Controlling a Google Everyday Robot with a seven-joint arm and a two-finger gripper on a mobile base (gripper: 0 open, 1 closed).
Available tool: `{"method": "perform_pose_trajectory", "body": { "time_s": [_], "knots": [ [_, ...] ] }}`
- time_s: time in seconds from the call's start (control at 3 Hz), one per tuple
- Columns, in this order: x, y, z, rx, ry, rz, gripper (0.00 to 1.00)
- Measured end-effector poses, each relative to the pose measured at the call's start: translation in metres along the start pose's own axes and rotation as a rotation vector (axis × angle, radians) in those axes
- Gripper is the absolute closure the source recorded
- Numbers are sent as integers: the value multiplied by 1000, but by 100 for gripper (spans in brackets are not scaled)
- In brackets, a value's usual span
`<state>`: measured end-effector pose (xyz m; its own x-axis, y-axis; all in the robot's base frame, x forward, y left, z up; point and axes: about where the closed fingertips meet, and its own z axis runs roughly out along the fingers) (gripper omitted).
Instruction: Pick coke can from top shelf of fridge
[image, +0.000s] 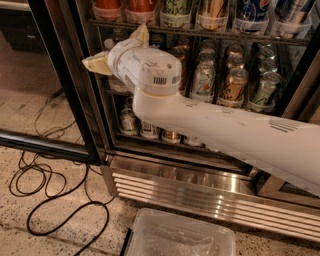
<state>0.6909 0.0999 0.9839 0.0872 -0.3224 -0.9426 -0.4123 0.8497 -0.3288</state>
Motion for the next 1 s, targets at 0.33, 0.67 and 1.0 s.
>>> {"method": "perform_pose_trajectory", "body": {
  "time_s": [0.33,0.67,1.0],
  "knots": [
    [-3,8,6,81,-35,74,0],
    [-13,-6,5,227,-84,12,0],
    [-21,-29,-2,324,-94,-84,0]
  ]
}}
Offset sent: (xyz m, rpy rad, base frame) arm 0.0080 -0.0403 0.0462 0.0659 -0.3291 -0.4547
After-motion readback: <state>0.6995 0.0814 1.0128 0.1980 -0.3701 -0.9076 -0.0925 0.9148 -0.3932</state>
